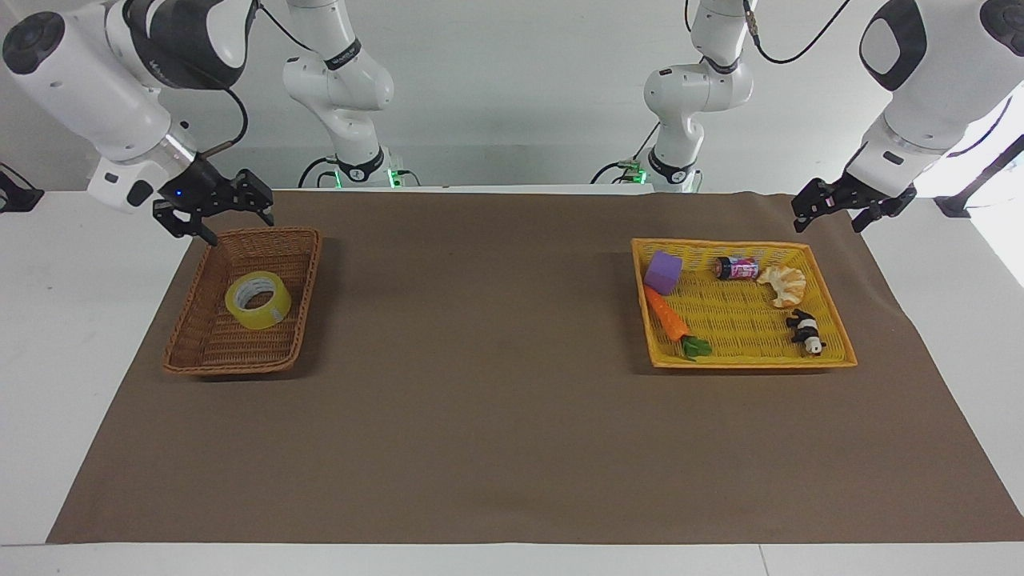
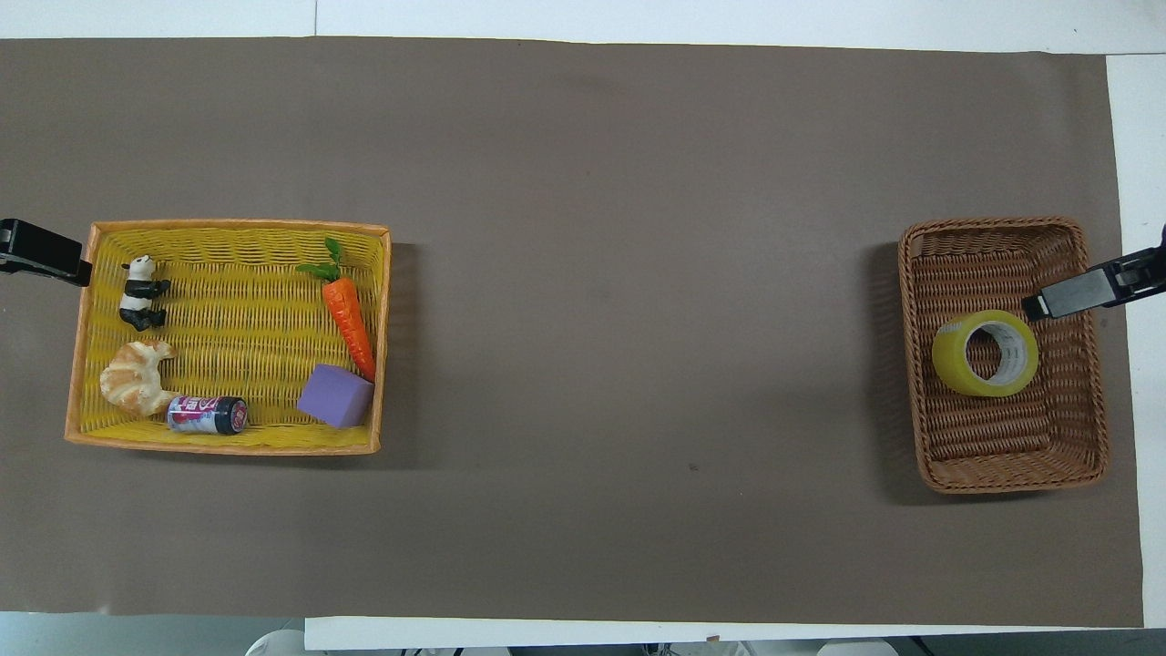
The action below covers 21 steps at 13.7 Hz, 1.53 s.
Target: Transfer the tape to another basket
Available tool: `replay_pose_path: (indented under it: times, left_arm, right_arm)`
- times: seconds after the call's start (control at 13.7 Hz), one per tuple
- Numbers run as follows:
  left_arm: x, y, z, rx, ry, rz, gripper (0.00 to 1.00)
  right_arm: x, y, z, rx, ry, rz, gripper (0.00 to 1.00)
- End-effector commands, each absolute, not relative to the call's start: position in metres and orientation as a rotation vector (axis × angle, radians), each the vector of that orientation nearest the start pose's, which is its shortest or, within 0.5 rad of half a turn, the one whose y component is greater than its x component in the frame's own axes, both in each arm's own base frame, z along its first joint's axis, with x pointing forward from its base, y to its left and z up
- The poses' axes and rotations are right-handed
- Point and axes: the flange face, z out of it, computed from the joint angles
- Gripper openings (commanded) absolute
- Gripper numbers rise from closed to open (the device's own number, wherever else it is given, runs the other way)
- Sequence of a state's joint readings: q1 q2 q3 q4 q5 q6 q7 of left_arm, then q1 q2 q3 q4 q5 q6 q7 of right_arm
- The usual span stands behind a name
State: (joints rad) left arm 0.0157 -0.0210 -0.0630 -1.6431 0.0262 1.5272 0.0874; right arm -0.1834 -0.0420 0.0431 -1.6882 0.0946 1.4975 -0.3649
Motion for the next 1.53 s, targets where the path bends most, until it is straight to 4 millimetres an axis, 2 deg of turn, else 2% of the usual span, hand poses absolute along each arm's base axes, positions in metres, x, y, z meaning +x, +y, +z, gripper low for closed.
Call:
replay_pose_path:
  times: [0.0,0.07,0.15,0.22,0.51,0.58,0.73,0.88,1.17,1.24,1.46]
  left_arm:
    - [0.531,-0.019,0.594,-3.123,0.208,0.188,0.99]
    - [0.534,-0.022,0.590,-3.121,0.216,0.188,0.99]
    - [0.534,-0.027,0.591,-3.120,0.232,0.188,0.99]
    - [0.532,-0.028,0.591,-3.118,0.232,0.200,0.99]
    - [0.533,-0.022,0.591,-3.121,0.213,0.193,0.99]
    - [0.533,-0.020,0.591,-3.121,0.208,0.195,0.99]
    - [0.533,-0.022,0.591,-3.120,0.213,0.195,0.99]
    - [0.533,-0.023,0.591,-3.120,0.218,0.195,0.99]
    - [0.533,-0.022,0.591,-3.121,0.211,0.195,0.99]
    - [0.533,-0.022,0.591,-3.121,0.211,0.193,0.99]
    - [0.533,-0.022,0.591,-3.120,0.216,0.195,0.99]
  right_arm:
    - [0.526,-0.075,0.617,-3.070,-0.170,0.225,1.00]
    - [0.527,-0.066,0.628,-3.102,-0.083,0.246,1.00]
    - [0.531,-0.058,0.627,-3.124,-0.005,0.272,1.00]
    - [0.532,-0.063,0.626,-3.137,0.013,0.275,1.00]
    - [0.534,-0.046,0.627,-3.146,-0.034,0.272,1.00]
    - [0.534,-0.052,0.627,-3.143,-0.018,0.272,1.00]
    - [0.538,-0.045,0.627,-3.147,-0.026,0.247,1.00]
    - [0.541,-0.050,0.628,-3.148,-0.012,0.218,1.00]
    - [0.536,-0.053,0.632,-3.143,-0.003,0.225,1.00]
    - [0.533,-0.061,0.631,-3.140,0.017,0.241,1.00]
    - [0.530,-0.066,0.631,-3.136,0.033,0.248,1.00]
